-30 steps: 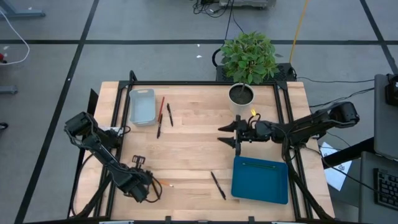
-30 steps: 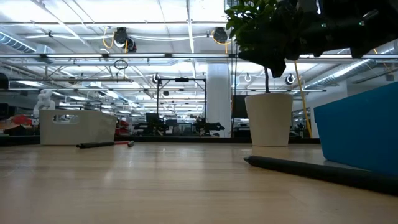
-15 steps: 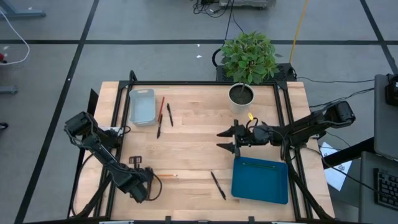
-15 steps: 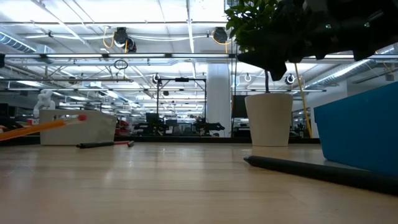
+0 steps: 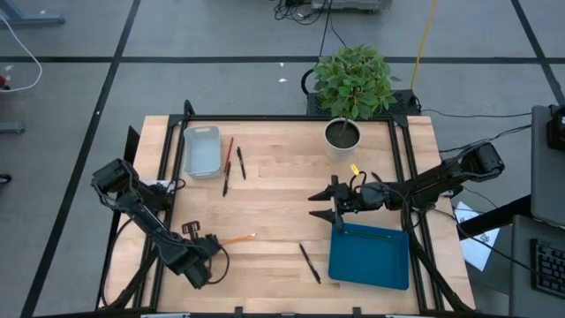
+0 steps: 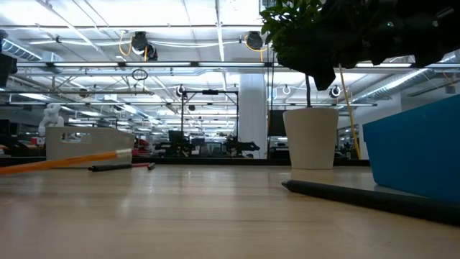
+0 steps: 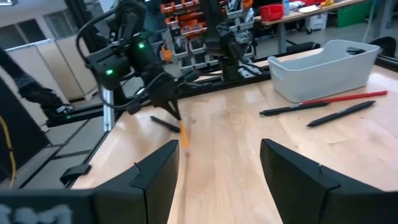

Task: Sort pens & pencils
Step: Put the yellow pencil into the blue bin

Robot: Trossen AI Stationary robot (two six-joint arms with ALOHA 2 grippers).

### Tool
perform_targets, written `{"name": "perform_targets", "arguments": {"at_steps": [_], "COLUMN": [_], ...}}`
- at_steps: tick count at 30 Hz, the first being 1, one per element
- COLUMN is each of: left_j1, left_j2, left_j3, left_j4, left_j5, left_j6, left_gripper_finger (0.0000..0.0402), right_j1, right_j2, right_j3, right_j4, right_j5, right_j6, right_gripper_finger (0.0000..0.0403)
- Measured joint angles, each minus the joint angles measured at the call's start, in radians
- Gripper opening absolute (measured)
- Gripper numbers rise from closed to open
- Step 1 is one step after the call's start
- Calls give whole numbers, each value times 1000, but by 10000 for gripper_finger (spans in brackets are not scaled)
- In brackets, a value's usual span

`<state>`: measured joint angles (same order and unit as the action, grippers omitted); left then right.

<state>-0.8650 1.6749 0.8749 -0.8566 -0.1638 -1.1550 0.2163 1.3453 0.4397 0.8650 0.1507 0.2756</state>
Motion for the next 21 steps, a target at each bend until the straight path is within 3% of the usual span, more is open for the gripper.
{"name": "perform_targets", "arguments": {"at_steps": [21], "left_j1": [1], "left_j2": [1], "left_j3": [-1], "left_j4": [10], "left_j5": [-20], "left_j6": [-2], "left_gripper_finger": [2], "right_j1": [52], "right_j2": [0], "right_j3": [0], "right_j4": [28], "right_j5": [0], "right_j6": [-34], "right_gripper_finger": [215]}}
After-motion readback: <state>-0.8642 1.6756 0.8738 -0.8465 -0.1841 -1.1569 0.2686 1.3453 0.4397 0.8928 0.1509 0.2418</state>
